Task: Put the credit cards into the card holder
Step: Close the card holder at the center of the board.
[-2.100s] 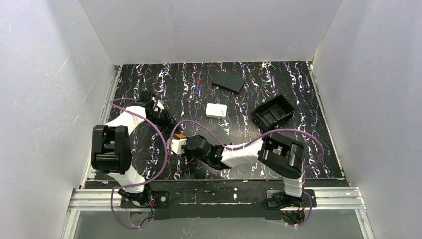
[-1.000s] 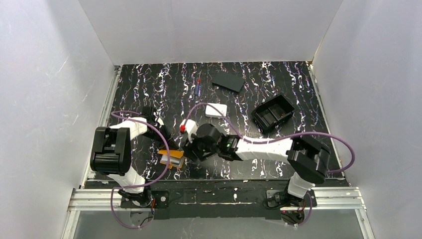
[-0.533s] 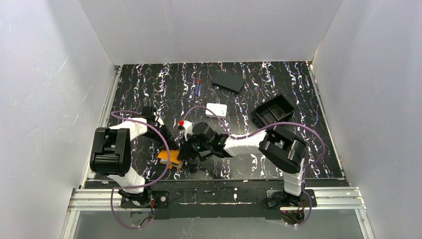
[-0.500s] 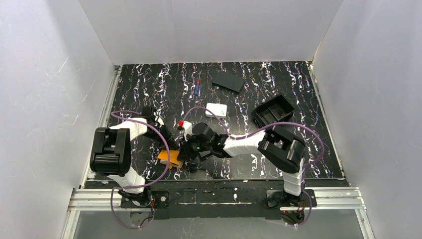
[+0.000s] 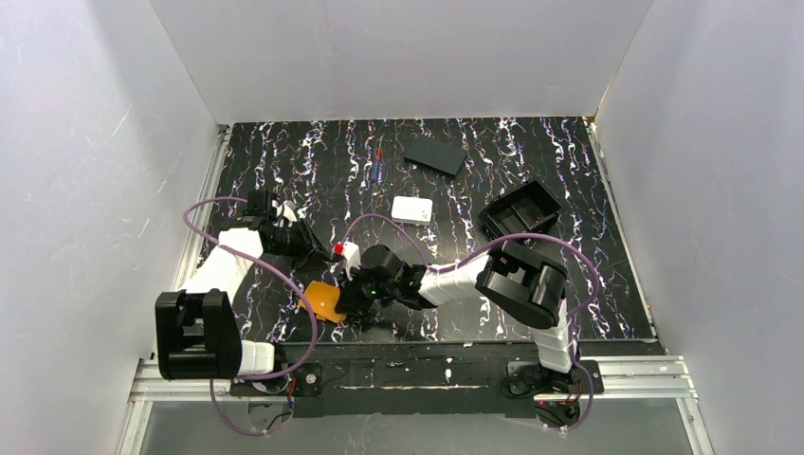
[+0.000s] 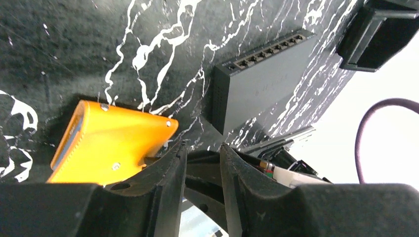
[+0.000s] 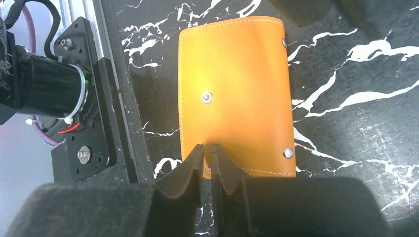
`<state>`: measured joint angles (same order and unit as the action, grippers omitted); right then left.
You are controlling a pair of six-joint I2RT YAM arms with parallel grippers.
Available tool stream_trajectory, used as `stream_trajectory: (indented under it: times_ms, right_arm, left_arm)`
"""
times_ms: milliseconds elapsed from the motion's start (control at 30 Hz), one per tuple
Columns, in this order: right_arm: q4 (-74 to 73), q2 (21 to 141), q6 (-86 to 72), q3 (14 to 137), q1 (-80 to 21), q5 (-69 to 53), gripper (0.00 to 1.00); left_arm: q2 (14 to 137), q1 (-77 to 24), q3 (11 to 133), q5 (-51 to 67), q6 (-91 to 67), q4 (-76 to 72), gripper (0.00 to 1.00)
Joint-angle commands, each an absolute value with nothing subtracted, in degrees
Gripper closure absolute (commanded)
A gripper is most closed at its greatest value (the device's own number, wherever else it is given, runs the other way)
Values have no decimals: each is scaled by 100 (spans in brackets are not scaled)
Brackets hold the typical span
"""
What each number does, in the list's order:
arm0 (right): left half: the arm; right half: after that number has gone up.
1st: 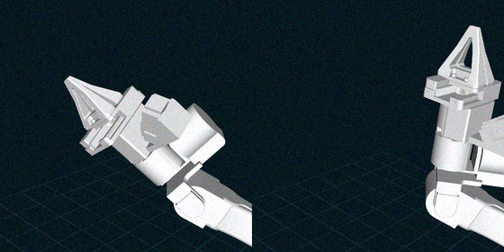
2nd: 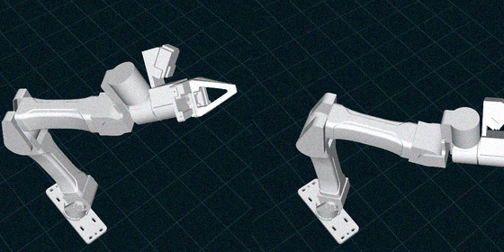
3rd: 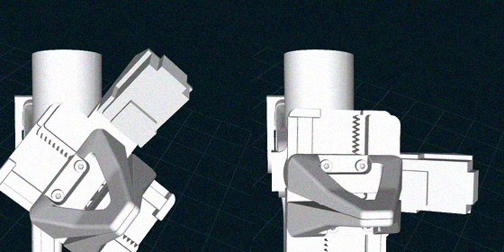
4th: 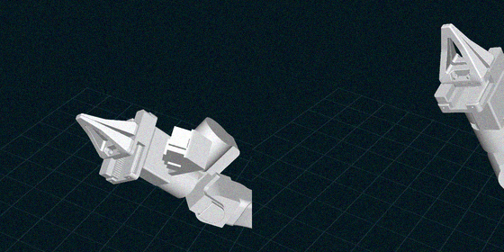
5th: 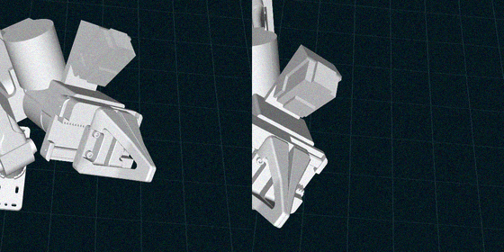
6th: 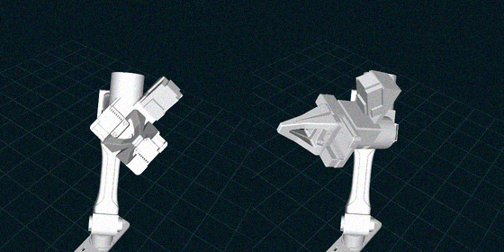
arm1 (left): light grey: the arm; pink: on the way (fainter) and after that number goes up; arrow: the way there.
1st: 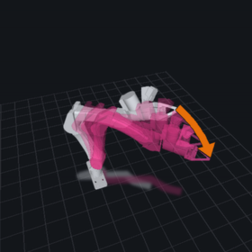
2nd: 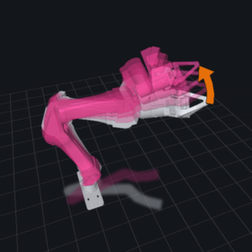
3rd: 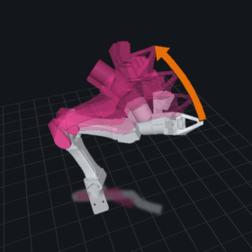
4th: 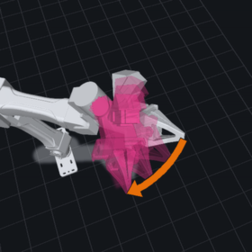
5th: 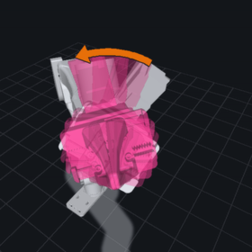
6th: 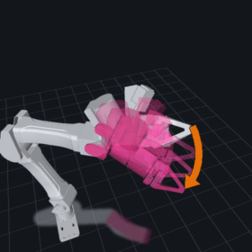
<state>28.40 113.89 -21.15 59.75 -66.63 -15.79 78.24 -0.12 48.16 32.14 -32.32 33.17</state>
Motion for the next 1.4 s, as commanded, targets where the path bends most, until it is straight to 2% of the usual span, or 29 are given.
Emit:
stream_trajectory:
  times_ms: [0, 67, 133, 267, 467, 633, 833, 1000, 1367]
  right_arm:
    - [2364, 11367, -1647, 5944, -6656, -1156, 79]
    - [2095, 11162, -1487, 6023, -6645, -1085, 76]
    - [1756, 10990, -1274, 6161, -6645, -1054, 68]
    - [1195, 10777, -845, 6429, -6665, -1253, 58]
    - [902, 10344, -88, 6401, -7105, -882, 37]
    - [1759, 10035, -1476, 5893, -7189, -708, 28]
    - [2474, 10249, -2852, 5555, -7268, -540, 31]
    - [2583, 10477, -3155, 5720, -7260, -144, 45]
    - [2863, 10789, -3646, 5742, -7181, 173, 48]
  left_arm:
    - [7622, -9, 4668, 3494, -3278, 3876, 71]
    - [7497, -9, 4559, 3357, -3243, 3872, 70]
    - [7415, 134, 4516, 3241, -3182, 3937, 69]
    - [7347, 250, 4423, 3256, -3197, 3883, 68]
    - [7433, 268, 4388, 3324, -3170, 3825, 67]
    - [7628, 270, 4340, 3399, -3085, 3788, 67]
    - [7779, 302, 4230, 3321, -3217, 3556, 67]
    - [7770, 392, 4028, 3347, -3530, 3216, 68]
    - [7517, 450, 3401, 3424, -4230, 2337, 68]
